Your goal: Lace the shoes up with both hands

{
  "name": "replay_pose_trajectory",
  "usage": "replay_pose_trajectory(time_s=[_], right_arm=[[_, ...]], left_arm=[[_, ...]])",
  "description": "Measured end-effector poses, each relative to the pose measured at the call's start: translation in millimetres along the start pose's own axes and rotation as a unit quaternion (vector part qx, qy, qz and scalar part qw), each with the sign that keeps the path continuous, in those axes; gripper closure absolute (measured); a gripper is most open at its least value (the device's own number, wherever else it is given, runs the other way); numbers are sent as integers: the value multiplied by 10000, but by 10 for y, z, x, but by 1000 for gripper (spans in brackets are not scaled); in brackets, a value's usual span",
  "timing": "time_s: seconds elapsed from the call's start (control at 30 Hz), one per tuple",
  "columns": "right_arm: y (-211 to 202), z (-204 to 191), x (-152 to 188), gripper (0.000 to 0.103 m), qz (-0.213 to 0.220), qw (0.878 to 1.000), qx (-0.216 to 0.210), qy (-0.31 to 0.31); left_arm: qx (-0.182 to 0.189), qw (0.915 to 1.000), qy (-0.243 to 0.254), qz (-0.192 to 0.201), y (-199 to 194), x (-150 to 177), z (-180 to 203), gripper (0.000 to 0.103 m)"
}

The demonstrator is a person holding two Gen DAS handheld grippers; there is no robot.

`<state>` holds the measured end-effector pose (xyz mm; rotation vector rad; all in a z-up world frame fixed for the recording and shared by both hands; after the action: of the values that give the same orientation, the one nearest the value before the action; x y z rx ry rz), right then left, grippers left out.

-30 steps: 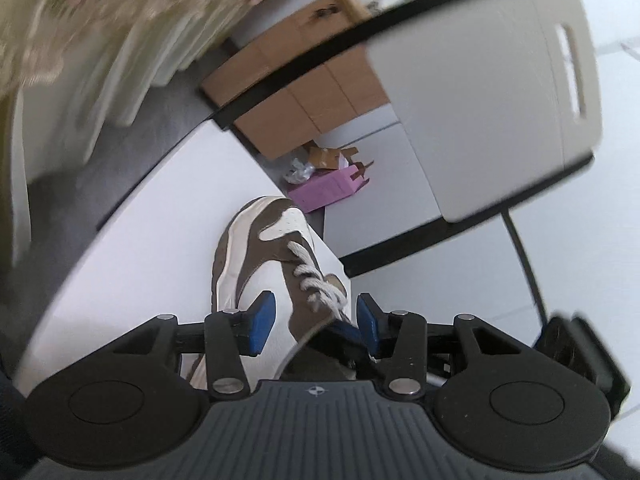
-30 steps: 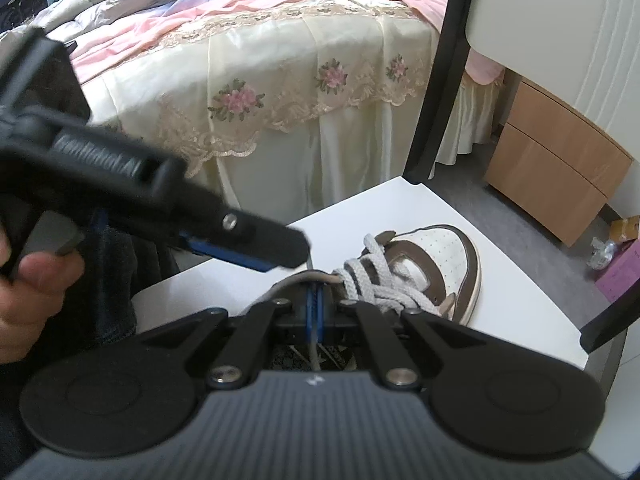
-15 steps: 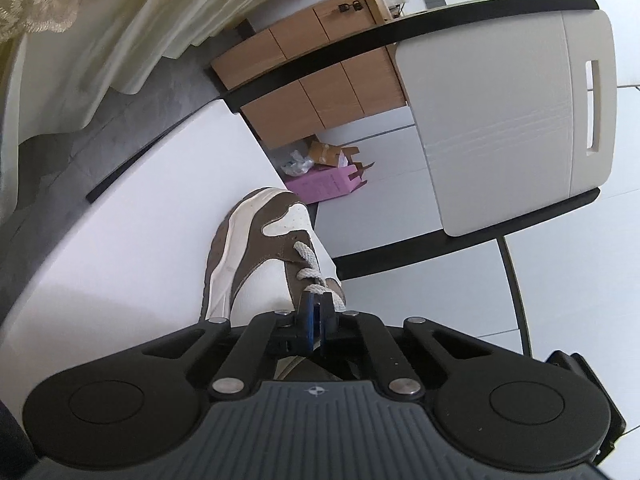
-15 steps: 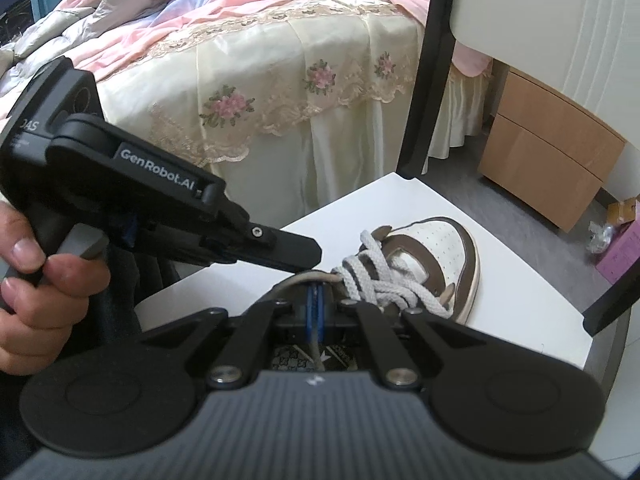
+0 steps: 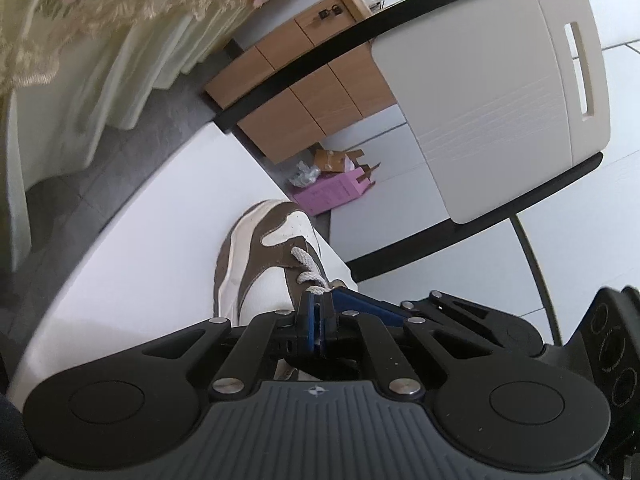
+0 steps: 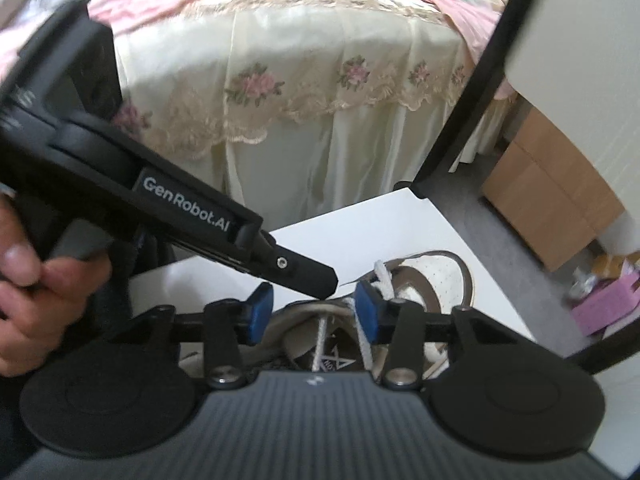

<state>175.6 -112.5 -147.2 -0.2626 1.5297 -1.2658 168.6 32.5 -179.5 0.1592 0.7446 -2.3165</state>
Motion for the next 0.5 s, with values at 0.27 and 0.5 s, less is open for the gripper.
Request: replay_pose_trajectory(time_s=[0.27,0.5], right_arm=[[36,-5,7,60,-257,9996,109,-3],[39,-34,19,59,-320,9993,177,57]], left_arm=[[-198,9973,159,694,-322,-180,49,101],[-515,9870,351,1483,-919,-569,34,101]])
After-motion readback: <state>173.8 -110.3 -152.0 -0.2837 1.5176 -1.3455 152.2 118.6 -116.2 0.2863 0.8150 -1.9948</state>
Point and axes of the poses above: each gripper's, at about its wrist camera, not at the fingertips, and y roughly the way its jaws point, z to its right, x to its underside, the point moved 6 cm from there along y, roughly the way its jaws point, and after that the axes turned 3 degrees about -y, right-handed, at the moved point
